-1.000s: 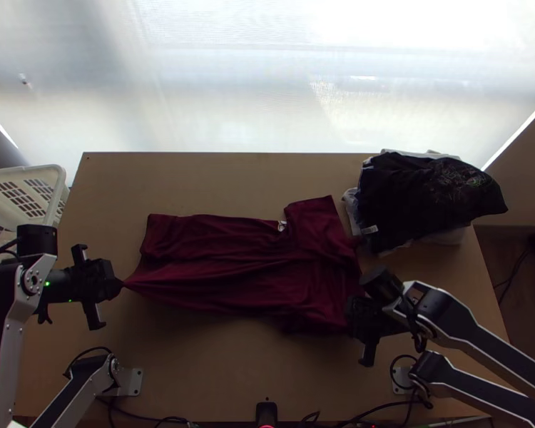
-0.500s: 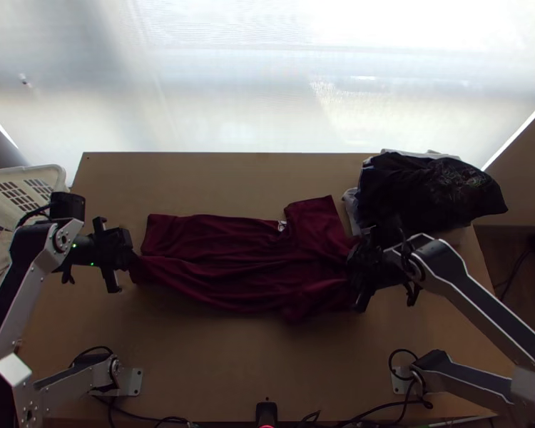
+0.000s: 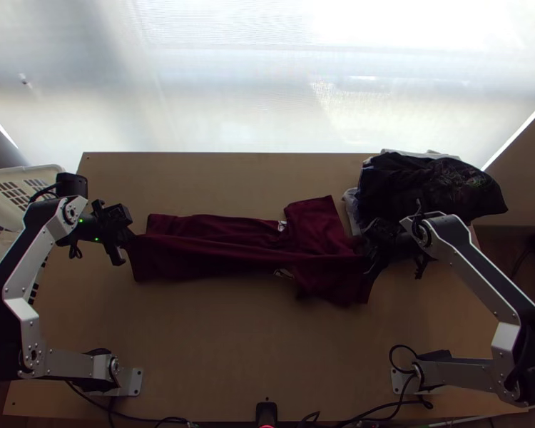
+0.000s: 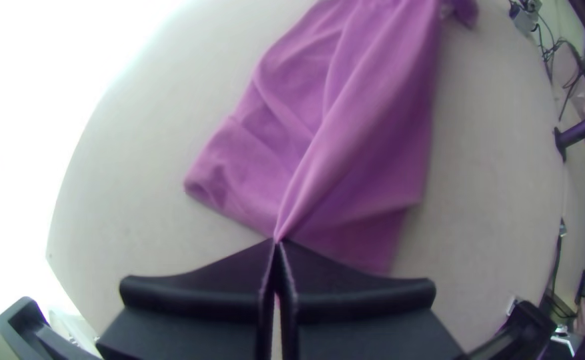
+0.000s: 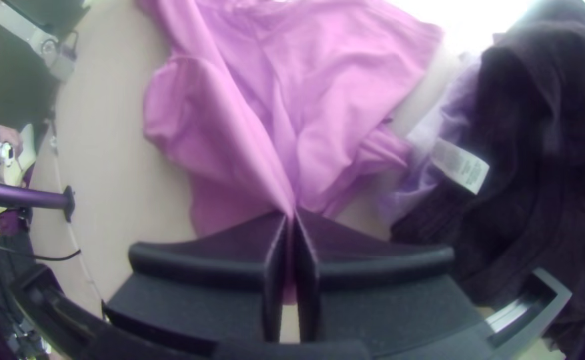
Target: Fold the t-shirt
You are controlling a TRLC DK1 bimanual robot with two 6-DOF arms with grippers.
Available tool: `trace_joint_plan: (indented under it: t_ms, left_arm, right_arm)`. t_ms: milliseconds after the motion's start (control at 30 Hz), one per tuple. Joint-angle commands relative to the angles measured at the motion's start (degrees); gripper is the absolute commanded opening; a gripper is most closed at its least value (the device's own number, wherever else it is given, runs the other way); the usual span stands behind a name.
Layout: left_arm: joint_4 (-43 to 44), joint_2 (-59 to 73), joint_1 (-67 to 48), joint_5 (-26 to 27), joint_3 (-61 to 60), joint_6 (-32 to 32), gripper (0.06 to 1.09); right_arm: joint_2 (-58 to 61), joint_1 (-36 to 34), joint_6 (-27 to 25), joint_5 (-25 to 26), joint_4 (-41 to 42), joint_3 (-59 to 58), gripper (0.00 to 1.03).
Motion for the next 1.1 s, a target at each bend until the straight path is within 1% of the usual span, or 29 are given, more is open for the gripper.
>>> trace_joint_plan:
  t_ms: [0, 100, 233, 367, 433, 533, 667, 833, 867, 900, 933, 1000, 1033, 1067]
  left_arm:
    - [2.05, 3.04, 0.90, -0.60, 0.39, -0.19, 0.10]
    - [4.42, 3.22, 0.73, -0.60, 0.03, -1.77, 0.10]
    - [4.78, 4.01, 0.11, -0.95, -0.49, -1.86, 0.10]
    - [8.55, 4.27, -2.35, -1.83, -2.78, -3.00, 0.10]
    - [9.70, 4.89, -3.49, -2.18, -2.78, -3.61, 0.10]
    - [13.48, 6.20, -5.51, -4.38, -4.27, -3.26, 0.10]
    - [17.08, 8.58, -6.74, -4.82, -4.71, -3.26, 0.10]
    - [22.62, 11.04, -6.39, -7.02, -4.80, -3.88, 0.10]
    - [23.67, 11.21, -6.04, -7.37, -4.62, -4.84, 0.11]
    - [24.11, 11.39, -5.43, -7.37, -4.45, -5.37, 0.12]
    - [24.02, 11.30, -5.07, -7.37, -4.36, -5.55, 0.12]
    - [23.50, 10.95, -4.02, -7.28, -3.74, -7.22, 0.14]
    - [22.44, 10.86, -3.58, -7.28, -3.04, -8.45, 0.32]
    - [21.12, 10.77, -3.14, -7.02, -2.43, -8.98, 0.70]
  right_arm:
    - [3.32, -4.14, -1.74, -0.05, 2.83, -1.00, 0.03]
    - [4.29, -3.62, 0.37, -0.05, 6.79, -0.38, 0.03]
    - [7.63, -1.51, 3.10, -0.05, 7.49, 3.57, 0.03]
    - [12.55, 1.48, 5.73, 0.03, 10.92, 6.39, 0.03]
    - [15.27, 2.45, 6.00, 0.21, 11.80, 7.53, 0.03]
    - [18.08, 3.24, 6.00, 1.09, 13.47, 8.41, 0.03]
    - [21.34, 3.50, 6.26, 3.55, 16.54, 8.41, 0.03]
    - [22.04, 2.89, 6.70, 6.71, 20.76, 7.26, 0.03]
    - [22.22, 2.71, 6.79, 7.59, 21.29, 7.26, 0.06]
    - [22.39, 2.62, 6.96, 8.56, 21.64, 7.18, 0.15]
    - [22.48, 2.54, 7.32, 9.17, 21.82, 7.18, 0.29]
    - [22.39, 2.45, 8.72, 10.67, 21.82, 7.26, 0.59]
    - [22.30, 2.36, 9.25, 10.93, 21.73, 7.26, 0.72]
    - [21.95, 2.36, 9.69, 11.20, 21.47, 7.18, 0.80]
